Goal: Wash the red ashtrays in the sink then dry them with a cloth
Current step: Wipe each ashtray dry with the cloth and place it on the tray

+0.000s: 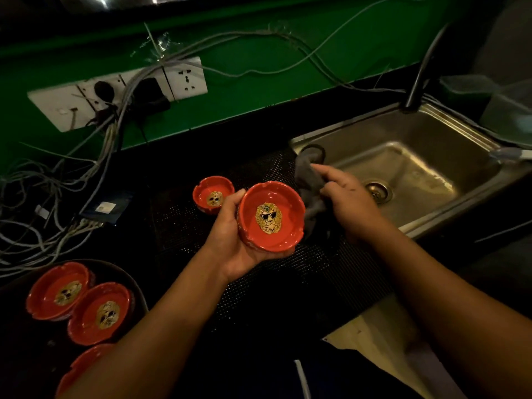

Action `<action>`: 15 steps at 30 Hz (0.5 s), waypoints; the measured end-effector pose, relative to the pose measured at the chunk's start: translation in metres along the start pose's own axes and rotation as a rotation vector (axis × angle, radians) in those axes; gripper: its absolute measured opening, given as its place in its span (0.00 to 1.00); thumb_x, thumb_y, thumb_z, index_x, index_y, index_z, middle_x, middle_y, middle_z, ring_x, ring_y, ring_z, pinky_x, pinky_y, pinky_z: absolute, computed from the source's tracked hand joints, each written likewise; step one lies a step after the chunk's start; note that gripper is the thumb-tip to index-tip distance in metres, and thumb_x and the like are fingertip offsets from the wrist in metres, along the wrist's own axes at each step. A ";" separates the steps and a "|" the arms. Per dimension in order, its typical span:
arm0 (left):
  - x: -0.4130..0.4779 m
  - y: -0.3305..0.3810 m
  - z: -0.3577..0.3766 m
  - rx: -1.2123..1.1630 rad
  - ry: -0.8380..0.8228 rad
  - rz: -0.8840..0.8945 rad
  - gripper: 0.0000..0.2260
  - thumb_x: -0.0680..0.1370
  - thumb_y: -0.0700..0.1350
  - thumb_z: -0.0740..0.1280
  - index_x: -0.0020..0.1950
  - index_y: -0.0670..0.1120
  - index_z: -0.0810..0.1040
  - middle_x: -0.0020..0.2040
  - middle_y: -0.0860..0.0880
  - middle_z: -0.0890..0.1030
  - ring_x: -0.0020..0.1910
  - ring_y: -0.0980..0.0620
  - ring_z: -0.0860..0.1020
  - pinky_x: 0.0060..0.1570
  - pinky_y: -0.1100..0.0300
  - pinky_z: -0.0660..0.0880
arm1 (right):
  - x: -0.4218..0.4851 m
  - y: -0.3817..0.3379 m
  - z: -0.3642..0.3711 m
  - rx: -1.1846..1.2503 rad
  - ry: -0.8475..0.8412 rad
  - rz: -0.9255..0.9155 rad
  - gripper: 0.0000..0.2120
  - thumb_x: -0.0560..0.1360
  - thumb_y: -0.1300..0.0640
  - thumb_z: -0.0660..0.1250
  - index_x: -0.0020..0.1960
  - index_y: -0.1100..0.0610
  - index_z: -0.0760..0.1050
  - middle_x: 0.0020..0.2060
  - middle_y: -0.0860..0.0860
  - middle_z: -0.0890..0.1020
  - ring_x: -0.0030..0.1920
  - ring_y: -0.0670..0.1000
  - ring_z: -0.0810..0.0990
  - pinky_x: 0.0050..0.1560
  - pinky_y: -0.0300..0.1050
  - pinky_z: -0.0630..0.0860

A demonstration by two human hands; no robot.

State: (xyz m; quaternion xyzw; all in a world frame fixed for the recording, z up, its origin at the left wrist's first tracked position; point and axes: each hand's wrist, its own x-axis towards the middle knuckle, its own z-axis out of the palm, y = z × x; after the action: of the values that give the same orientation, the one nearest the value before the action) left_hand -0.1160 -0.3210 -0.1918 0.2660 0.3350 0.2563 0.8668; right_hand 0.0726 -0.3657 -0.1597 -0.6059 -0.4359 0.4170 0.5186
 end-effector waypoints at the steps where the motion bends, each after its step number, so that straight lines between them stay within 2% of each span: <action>1: 0.003 -0.002 0.005 0.015 -0.004 -0.014 0.26 0.76 0.64 0.55 0.60 0.47 0.80 0.60 0.39 0.79 0.59 0.35 0.77 0.50 0.38 0.76 | 0.000 0.001 0.002 0.014 -0.068 0.031 0.17 0.78 0.66 0.58 0.62 0.53 0.75 0.49 0.49 0.82 0.44 0.42 0.80 0.43 0.32 0.75; 2: 0.005 -0.004 0.010 0.030 -0.006 -0.028 0.27 0.76 0.64 0.55 0.62 0.47 0.79 0.61 0.39 0.79 0.59 0.36 0.77 0.51 0.39 0.75 | 0.000 0.004 0.002 -0.002 -0.145 0.047 0.14 0.79 0.62 0.61 0.62 0.52 0.75 0.50 0.48 0.82 0.46 0.42 0.82 0.45 0.34 0.77; 4: 0.011 -0.009 0.018 0.049 -0.010 -0.060 0.27 0.77 0.63 0.54 0.63 0.46 0.77 0.61 0.40 0.79 0.59 0.38 0.78 0.54 0.39 0.75 | 0.006 0.011 -0.001 -0.181 -0.251 0.024 0.17 0.75 0.55 0.70 0.62 0.48 0.74 0.52 0.47 0.82 0.51 0.46 0.82 0.51 0.43 0.80; 6: 0.015 -0.012 0.024 0.065 0.018 -0.090 0.27 0.77 0.63 0.54 0.63 0.46 0.77 0.60 0.40 0.80 0.59 0.39 0.78 0.58 0.39 0.73 | 0.014 0.014 -0.007 -0.378 -0.251 0.010 0.15 0.73 0.54 0.71 0.58 0.43 0.74 0.49 0.45 0.82 0.51 0.46 0.81 0.52 0.47 0.79; 7: 0.018 -0.012 0.024 0.075 0.027 -0.098 0.26 0.77 0.63 0.55 0.63 0.46 0.77 0.60 0.40 0.80 0.59 0.40 0.78 0.59 0.38 0.72 | 0.017 0.015 -0.011 -0.395 -0.242 0.008 0.14 0.74 0.55 0.70 0.56 0.41 0.75 0.48 0.45 0.82 0.50 0.46 0.81 0.51 0.46 0.79; 11: 0.032 -0.016 0.029 0.050 0.140 -0.029 0.28 0.73 0.63 0.61 0.63 0.45 0.77 0.62 0.39 0.78 0.62 0.39 0.76 0.62 0.38 0.70 | 0.024 0.021 -0.028 -0.167 -0.274 0.044 0.09 0.78 0.59 0.65 0.52 0.46 0.79 0.44 0.49 0.85 0.46 0.48 0.83 0.47 0.44 0.79; 13: 0.040 -0.024 0.037 0.017 0.206 0.016 0.31 0.70 0.66 0.63 0.65 0.45 0.75 0.63 0.39 0.77 0.62 0.39 0.76 0.62 0.38 0.70 | 0.026 0.024 -0.033 -0.037 -0.312 0.112 0.08 0.79 0.58 0.63 0.51 0.47 0.79 0.42 0.48 0.85 0.45 0.48 0.83 0.46 0.45 0.78; 15: 0.044 -0.034 0.049 -0.008 0.202 0.016 0.29 0.75 0.65 0.59 0.65 0.44 0.75 0.60 0.39 0.80 0.57 0.40 0.80 0.54 0.42 0.77 | 0.030 0.031 -0.034 0.024 -0.377 0.178 0.07 0.79 0.53 0.63 0.52 0.47 0.78 0.45 0.49 0.85 0.48 0.51 0.84 0.52 0.51 0.79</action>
State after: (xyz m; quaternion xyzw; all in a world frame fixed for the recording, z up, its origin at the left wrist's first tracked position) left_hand -0.0433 -0.3329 -0.2017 0.2383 0.4174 0.2901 0.8276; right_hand 0.1165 -0.3485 -0.1885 -0.5470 -0.4651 0.5722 0.3963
